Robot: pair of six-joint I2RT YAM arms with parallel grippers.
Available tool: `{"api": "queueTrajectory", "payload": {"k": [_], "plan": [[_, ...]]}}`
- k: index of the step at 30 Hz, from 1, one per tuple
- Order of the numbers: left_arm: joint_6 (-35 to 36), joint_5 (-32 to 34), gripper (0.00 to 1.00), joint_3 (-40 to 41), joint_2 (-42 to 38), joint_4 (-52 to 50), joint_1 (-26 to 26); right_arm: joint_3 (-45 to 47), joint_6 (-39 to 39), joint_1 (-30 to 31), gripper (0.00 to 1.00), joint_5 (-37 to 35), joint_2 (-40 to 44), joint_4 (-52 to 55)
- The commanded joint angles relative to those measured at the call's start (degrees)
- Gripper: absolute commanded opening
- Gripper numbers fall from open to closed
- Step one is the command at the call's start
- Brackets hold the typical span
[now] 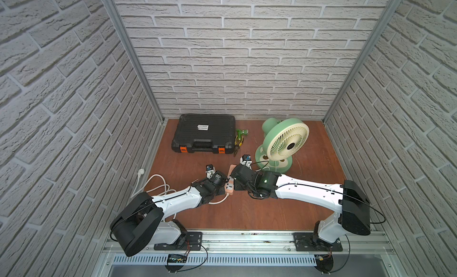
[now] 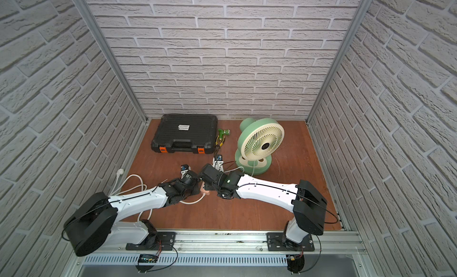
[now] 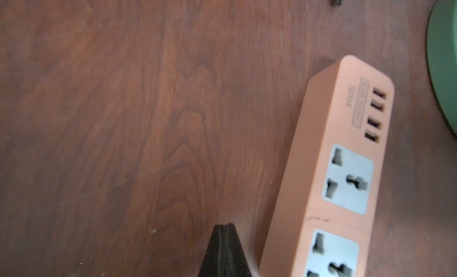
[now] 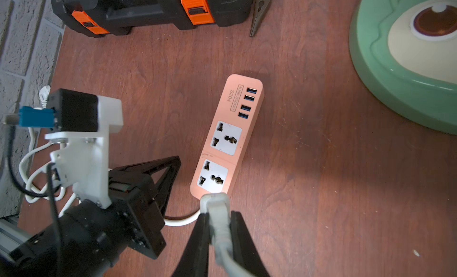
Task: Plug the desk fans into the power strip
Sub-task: Insert the plug into the socket.
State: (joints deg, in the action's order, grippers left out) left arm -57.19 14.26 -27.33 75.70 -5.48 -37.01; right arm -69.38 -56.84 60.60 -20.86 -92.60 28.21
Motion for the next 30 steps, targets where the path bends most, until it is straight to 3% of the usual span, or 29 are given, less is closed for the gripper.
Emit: {"api": "queueTrajectory", "payload": {"k": [1, 6, 14, 30], "plan": [[-0.57, -3.83, 0.0, 2.08, 0.76, 7.36, 0.48, -2.04, -0.81, 0.57, 0.03, 0.44, -1.28, 0.62], [-1.72, -7.2, 0.0, 6.16, 1.2, 16.75, 1.34, -3.8, -1.08, 0.52, 0.03, 1.3, -3.37, 1.48], [-3.61, -9.4, 0.0, 8.64, 2.99, 23.42, 1.17, -6.9, -2.42, 0.57, 0.03, -0.2, -5.81, 6.22], [-6.93, -4.65, 0.0, 12.07, -0.15, 25.59, -2.39, -15.73, -2.9, 0.48, 0.03, -2.45, -13.05, 12.73]]}}
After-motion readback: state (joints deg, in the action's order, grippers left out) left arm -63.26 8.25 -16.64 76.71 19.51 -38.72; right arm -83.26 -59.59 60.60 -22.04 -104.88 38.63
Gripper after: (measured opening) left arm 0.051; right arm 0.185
